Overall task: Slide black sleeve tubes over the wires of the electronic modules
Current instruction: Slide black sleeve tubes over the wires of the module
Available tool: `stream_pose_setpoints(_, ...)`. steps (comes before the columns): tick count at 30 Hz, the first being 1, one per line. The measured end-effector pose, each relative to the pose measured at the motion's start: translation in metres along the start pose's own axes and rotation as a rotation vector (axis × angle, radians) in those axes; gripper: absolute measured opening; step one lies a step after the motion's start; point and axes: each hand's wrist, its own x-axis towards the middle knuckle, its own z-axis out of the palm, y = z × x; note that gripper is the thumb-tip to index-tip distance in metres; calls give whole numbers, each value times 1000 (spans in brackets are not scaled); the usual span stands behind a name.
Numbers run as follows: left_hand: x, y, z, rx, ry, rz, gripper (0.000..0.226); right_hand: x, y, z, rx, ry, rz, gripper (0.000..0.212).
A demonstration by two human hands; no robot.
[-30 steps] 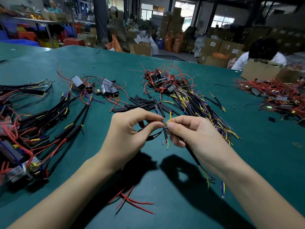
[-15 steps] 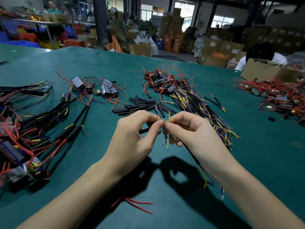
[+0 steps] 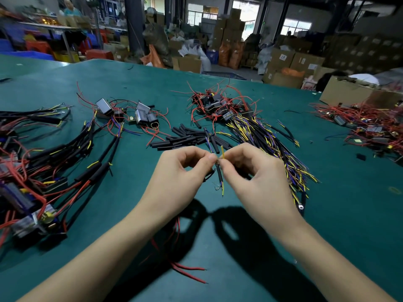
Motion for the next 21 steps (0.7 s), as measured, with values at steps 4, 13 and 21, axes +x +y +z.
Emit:
stream_pose_setpoints(4,0,0,-1,-86,-40,5,15,5,-3,-6,361,-90,264,7)
stream_pose_setpoints(13,-2,-3,0,-98,-13,-14,19,1,-8,-5,327,-37,168,15)
stream_pose_setpoints(21,1,-1,-7,-59,-79,19,5,4,-7,-8,323,-27,220,11)
